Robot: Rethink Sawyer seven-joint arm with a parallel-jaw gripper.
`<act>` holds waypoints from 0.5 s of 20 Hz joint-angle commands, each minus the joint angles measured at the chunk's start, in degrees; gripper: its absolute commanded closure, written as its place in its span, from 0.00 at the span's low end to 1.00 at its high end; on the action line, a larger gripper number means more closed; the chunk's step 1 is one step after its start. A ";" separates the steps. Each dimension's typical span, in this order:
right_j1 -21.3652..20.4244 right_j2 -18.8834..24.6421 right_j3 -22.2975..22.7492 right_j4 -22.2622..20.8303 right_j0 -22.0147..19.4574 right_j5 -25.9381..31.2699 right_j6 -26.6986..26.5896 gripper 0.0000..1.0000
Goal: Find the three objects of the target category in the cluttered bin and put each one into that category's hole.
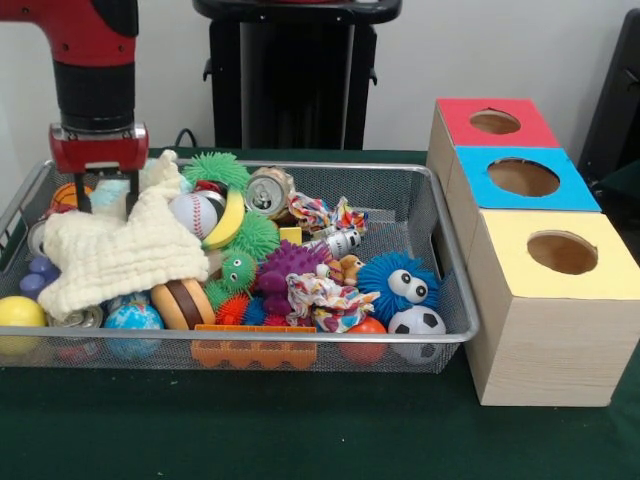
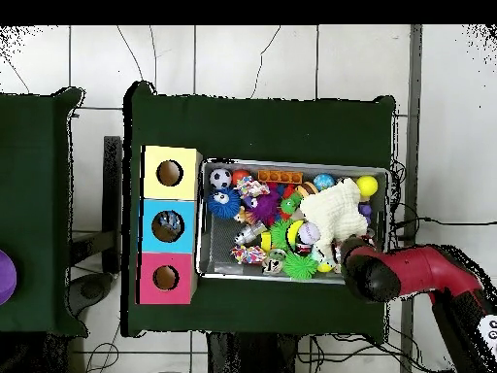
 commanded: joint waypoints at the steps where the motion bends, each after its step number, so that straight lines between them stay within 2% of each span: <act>1: 6.77 -5.76 -5.19 -5.47 2.34 -2.79 -2.77 0.00; 4: 8.29 -5.64 -5.81 -4.99 1.83 -4.56 -3.91 0.00; 5: 10.02 -3.87 -5.80 -2.99 -0.54 -5.38 -6.58 0.00; 7: 11.26 -2.93 -6.52 -1.08 -1.55 -4.43 -8.99 0.00; 10: 10.79 -2.69 -6.07 -0.63 -1.25 -4.69 -9.30 0.00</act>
